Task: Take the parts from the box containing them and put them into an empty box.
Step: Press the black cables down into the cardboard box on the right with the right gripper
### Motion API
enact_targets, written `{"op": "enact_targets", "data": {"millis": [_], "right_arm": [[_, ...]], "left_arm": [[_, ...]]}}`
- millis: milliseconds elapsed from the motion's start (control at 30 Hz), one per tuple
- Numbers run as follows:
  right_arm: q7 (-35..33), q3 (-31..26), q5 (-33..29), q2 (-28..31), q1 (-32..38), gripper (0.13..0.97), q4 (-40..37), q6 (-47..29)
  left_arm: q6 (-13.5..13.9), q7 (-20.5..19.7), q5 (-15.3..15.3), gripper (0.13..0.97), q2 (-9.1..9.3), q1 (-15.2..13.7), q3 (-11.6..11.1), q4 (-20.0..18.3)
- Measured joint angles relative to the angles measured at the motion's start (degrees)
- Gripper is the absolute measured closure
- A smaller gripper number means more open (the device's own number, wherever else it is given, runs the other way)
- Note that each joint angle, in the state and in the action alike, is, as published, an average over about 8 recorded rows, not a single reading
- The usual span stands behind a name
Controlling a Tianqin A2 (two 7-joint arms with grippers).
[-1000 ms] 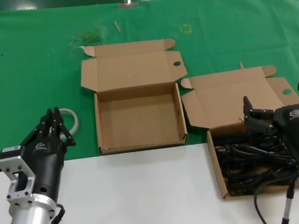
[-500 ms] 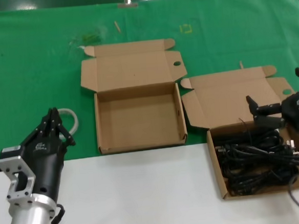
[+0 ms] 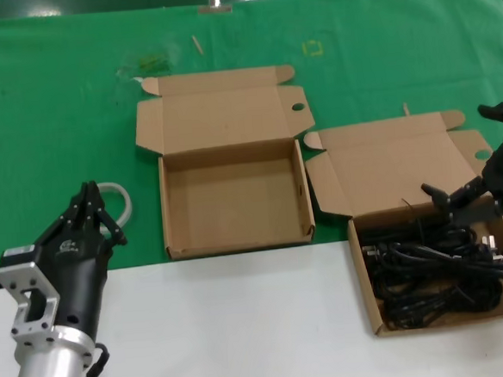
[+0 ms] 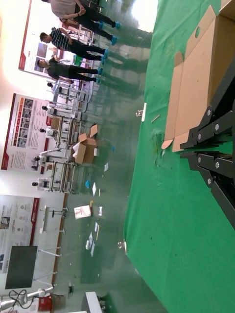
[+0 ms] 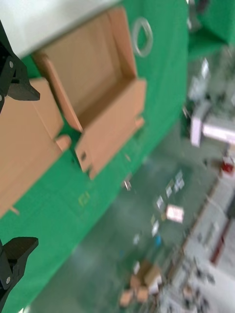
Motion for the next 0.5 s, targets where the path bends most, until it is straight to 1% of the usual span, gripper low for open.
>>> {"op": "enact_targets", "data": {"millis": [200,333,500], "right_arm": [[0.27,-3.19,-1.88,4.51,3.98,0.129,0.71,-10.25],[-2.08,-5.56,-2.74,6.59,7.07,0.129,-0.09,-18.17],[-6.4,-8.35,-4.23,7.72,11.59,0.129,-2.76,-27.2]], "left_arm": [[0.0,0.0,0.0,0.941,0.0,0.0,0.0,0.0],[0.0,0.0,0.0,0.941,0.0,0.0,0.0,0.0],[0.0,0.0,0.0,0.941,0.0,0.0,0.0,0.0]]}}
